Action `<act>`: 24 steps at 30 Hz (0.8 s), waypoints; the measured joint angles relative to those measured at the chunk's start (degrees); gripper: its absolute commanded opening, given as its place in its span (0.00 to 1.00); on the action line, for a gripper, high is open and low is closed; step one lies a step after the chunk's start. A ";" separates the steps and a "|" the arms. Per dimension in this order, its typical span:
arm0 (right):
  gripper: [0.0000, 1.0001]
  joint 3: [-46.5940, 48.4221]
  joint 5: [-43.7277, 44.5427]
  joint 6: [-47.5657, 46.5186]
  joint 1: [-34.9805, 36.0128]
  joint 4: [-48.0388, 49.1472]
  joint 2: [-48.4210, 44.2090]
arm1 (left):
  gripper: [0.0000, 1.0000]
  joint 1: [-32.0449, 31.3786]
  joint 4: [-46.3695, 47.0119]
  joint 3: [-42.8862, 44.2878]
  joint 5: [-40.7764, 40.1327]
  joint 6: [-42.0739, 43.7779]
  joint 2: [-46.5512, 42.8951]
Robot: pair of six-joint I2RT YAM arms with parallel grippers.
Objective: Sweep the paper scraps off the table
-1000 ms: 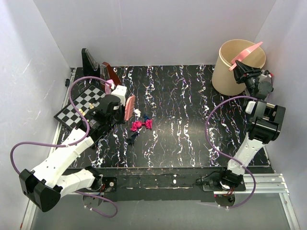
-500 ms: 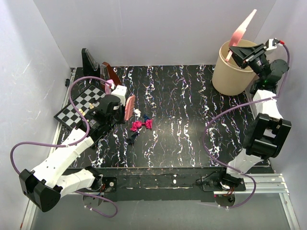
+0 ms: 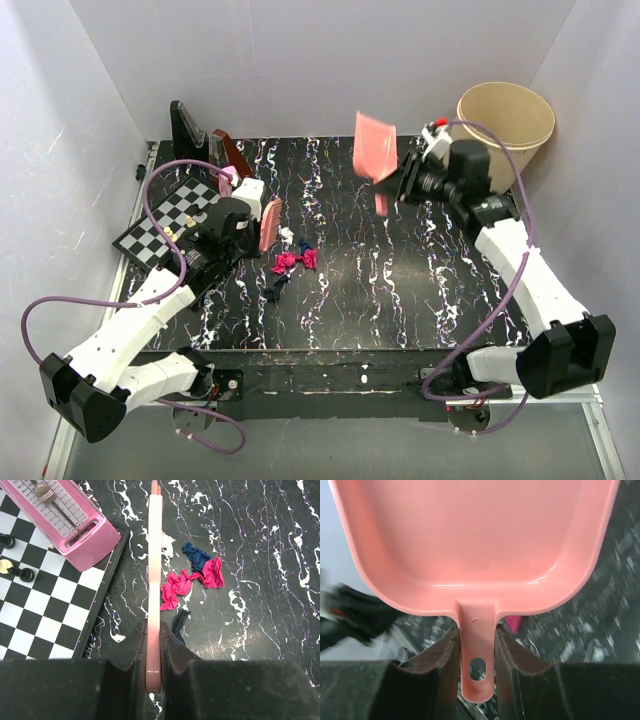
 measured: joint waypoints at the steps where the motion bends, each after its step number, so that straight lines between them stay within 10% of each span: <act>1: 0.01 -1.99 3.80 -2.14 2.47 -2.99 -1.51 | 0.00 0.02 -0.02 -0.02 0.00 0.00 -0.02; 14: 0.01 -14.49 46.18 -8.98 29.97 -33.14 3.52 | 0.00 0.00 -3.65 5.79 -2.82 1.53 10.51; 24: 0.01 -11.74 50.40 -7.98 45.75 -43.93 11.04 | 0.00 -0.55 -12.02 21.99 -7.78 6.78 26.71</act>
